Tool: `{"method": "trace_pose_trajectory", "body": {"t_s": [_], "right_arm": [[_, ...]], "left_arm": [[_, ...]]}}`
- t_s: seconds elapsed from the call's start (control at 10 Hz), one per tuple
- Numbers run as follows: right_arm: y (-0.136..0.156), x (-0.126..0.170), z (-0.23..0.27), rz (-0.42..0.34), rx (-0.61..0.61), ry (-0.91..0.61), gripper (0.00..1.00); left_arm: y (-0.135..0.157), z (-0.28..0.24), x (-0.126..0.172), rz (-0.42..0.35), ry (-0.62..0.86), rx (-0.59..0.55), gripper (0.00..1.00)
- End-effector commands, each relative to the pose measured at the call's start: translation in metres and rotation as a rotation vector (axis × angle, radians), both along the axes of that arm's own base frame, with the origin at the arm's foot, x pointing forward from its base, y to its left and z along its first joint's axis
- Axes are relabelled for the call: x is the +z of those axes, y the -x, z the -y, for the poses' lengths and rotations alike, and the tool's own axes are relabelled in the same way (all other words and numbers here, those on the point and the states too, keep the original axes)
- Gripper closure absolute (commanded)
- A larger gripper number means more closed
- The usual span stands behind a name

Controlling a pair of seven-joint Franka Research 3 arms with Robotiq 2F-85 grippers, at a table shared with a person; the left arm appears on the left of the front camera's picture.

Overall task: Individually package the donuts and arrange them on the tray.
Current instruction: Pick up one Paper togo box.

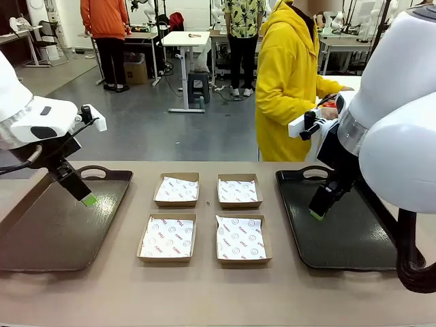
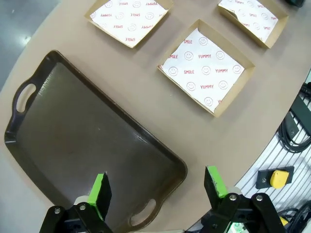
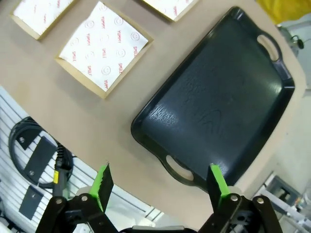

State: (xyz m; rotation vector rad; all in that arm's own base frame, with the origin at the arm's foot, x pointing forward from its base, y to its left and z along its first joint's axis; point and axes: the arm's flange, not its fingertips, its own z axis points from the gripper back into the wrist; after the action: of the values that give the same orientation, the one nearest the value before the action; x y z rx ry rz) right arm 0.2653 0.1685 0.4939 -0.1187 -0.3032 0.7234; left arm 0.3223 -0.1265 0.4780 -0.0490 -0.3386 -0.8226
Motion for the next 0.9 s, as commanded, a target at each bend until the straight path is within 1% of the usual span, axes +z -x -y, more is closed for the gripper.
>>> {"method": "trace_pose_trajectory", "body": {"t_s": [0.0, 0.2, 0.3, 0.4, 0.5, 0.6, 0.7, 0.8], "right_arm": [[-0.016, -0.012, -0.002, -0.017, -0.010, -0.041, 0.00], [-0.016, -0.012, -0.002, -0.017, -0.010, -0.041, 0.00], [-0.009, -0.006, 0.002, -0.013, -0.008, -0.014, 0.00], [-0.011, -0.005, 0.020, -0.033, -0.057, -0.331, 0.00], [-0.011, -0.002, 0.040, -0.023, -0.120, -0.591, 0.00], [-0.011, 0.000, 0.064, -0.018, -0.223, -0.819, 0.00], [-0.012, -0.001, 0.082, -0.011, -0.291, -0.961, 0.00], [-0.011, -0.003, 0.099, -0.019, -0.324, -1.085, 0.00]], "left_arm": [[-0.011, 0.008, -0.014, 0.005, 0.015, -0.004, 0.00], [-0.011, 0.008, -0.014, 0.005, 0.015, -0.004, 0.00], [-0.006, 0.004, -0.007, -0.001, -0.001, 0.000, 0.00], [-0.017, -0.011, -0.003, -0.064, 0.313, 0.040, 0.00], [-0.024, -0.032, 0.003, -0.131, 0.578, 0.078, 0.00], [-0.028, -0.052, 0.006, -0.204, 0.846, 0.124, 0.00], [-0.029, -0.068, 0.006, -0.243, 0.995, 0.161, 0.00], [-0.032, -0.083, 0.005, -0.286, 1.121, 0.191, 0.00]]}}
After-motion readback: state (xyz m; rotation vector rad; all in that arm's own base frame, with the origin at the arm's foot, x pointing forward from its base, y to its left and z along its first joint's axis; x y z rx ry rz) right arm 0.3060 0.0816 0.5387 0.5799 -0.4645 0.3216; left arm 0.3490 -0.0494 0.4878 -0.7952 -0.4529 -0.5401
